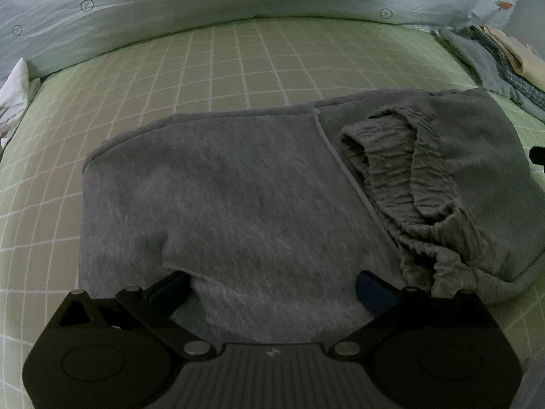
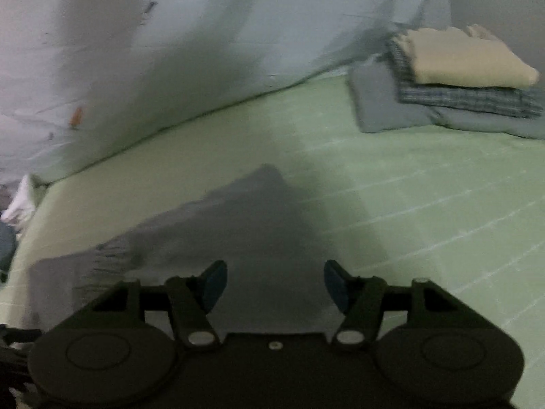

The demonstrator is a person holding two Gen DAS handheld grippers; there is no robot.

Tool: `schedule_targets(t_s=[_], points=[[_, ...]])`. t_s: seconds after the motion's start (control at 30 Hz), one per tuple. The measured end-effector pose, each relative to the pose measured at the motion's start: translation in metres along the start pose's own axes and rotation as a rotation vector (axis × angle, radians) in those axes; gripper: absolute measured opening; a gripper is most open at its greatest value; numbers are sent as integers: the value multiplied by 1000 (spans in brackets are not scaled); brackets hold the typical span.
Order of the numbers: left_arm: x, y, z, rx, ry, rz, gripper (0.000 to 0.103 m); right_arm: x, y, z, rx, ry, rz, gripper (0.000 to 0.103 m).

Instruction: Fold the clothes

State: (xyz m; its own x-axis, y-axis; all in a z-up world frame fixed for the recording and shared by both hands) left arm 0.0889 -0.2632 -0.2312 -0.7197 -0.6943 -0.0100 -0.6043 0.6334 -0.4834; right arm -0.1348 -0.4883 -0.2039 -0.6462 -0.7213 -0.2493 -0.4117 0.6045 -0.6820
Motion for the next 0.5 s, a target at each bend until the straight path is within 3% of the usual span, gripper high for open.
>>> schedule_targets(t_s=[0.13,0.3,0.5], points=[[2,-2,2,-5,-3,-4,103,15,2,11,-14,-11,33,72],[1,-2,0,-13,-2,-3,103,16,-2,30,-37,-53,-20,77],[0,-3,0,-19,-4,-8,103,19,-13,54,-62,-100,-40,77]])
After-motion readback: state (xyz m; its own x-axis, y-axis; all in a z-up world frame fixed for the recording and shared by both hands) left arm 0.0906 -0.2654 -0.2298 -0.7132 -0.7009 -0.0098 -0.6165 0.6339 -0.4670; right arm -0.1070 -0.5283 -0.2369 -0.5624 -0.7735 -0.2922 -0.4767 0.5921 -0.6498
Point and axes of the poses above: each gripper's, at about its wrist camera, not at the fingertips, and z roughly the way its jaws point, x to its right, y to its underside, the point moved 3 cm from there along z, roughly the way its jaws point, and after that the axes turned 1 degree about -z, right-handed, at the moved point
